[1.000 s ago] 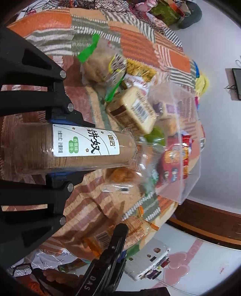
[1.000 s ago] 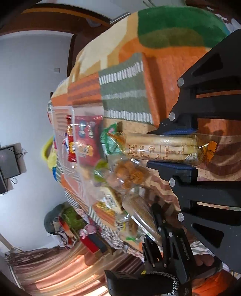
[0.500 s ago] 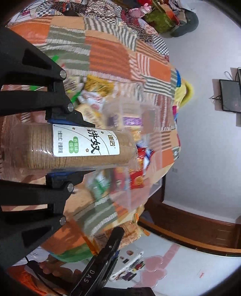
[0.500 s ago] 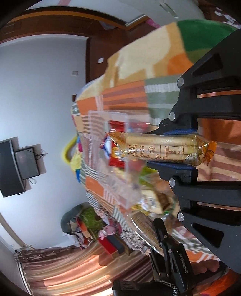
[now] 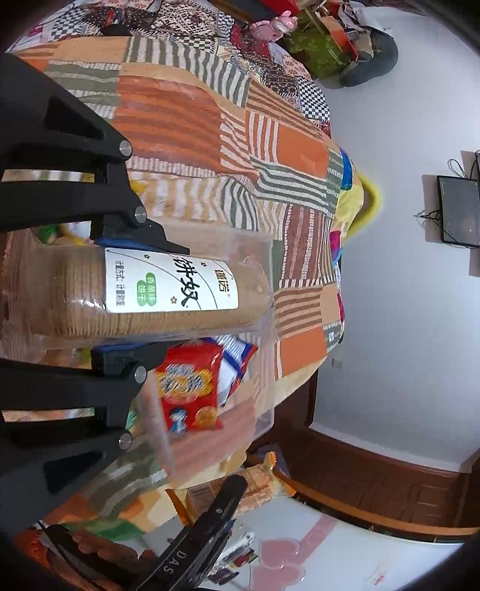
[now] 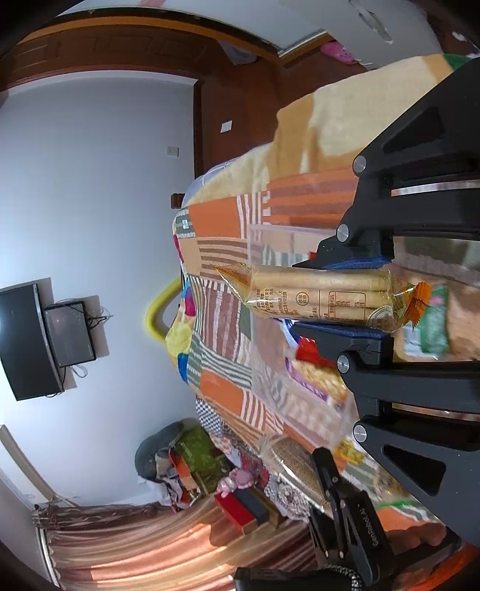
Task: Organize snacks
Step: 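Place the cracker tube and breadstick pack into the clear box, releasing both, then grasp the green-zip bun bag with left tool while right tool grasps a bun pack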
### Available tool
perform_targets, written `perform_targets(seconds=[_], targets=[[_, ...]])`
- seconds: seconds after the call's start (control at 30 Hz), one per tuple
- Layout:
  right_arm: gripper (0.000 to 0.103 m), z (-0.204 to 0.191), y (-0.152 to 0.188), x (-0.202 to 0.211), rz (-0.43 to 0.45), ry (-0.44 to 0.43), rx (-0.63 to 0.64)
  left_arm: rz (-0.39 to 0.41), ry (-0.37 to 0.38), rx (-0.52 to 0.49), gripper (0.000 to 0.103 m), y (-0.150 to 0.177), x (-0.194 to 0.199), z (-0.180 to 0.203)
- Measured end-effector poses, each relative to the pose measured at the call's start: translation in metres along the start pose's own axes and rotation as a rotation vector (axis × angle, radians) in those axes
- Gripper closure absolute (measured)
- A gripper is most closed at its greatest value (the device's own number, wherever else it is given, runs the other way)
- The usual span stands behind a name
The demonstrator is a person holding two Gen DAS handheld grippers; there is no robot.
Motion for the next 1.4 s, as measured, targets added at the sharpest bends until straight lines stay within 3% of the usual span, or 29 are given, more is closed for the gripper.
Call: perform_targets(seconds=[0.27, 0.53, 0.7, 0.87, 1.03, 1.1, 1.4], targets=[[0.081, 0.012, 0.002, -0.038, -0.071, 0.064, 0.025, -0.032, -0.028, 0.014, 0.067, -0.022, -0.039, -0.013], [0.081, 0.017, 0.002, -0.045, -0.098, 0.083, 0.056, -0.091, -0.028, 0.028, 0.067, -0.020, -0.074, -0.017], [0.081, 0.017, 0.002, -0.047, -0.112, 0.088, 0.067, -0.092, -0.039, 0.019, 0.066, -0.018, -0.076, -0.016], [0.077, 0.016, 0.001, -0.045, -0.127, 0.085, 0.069, -0.067, -0.029, 0.046, 0.062, -0.018, -0.062, -0.019], [0.054, 0.011, 0.001, -0.030, -0.102, 0.102, 0.084, -0.034, -0.025, 0.066, 0.051, -0.016, -0.037, -0.023], [0.049, 0.006, 0.001, -0.021, -0.090, 0.099, 0.091, -0.017, -0.031, 0.061, 0.048, -0.015, -0.024, -0.024], [0.039, -0.015, 0.007, 0.009, -0.057, 0.027, 0.102, 0.053, -0.067, 0.009, 0.037, 0.003, 0.039, -0.036]])
Point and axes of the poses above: each gripper's, at about its wrist camera, not at the fingertips, and x roughly against the way its jaws point, z to its right, y to its underside, the point moved 4 cm from there along -x, roughly the way its jaws point, and after that the axes turned 7 degrees about -z, right-handed, at the moved point
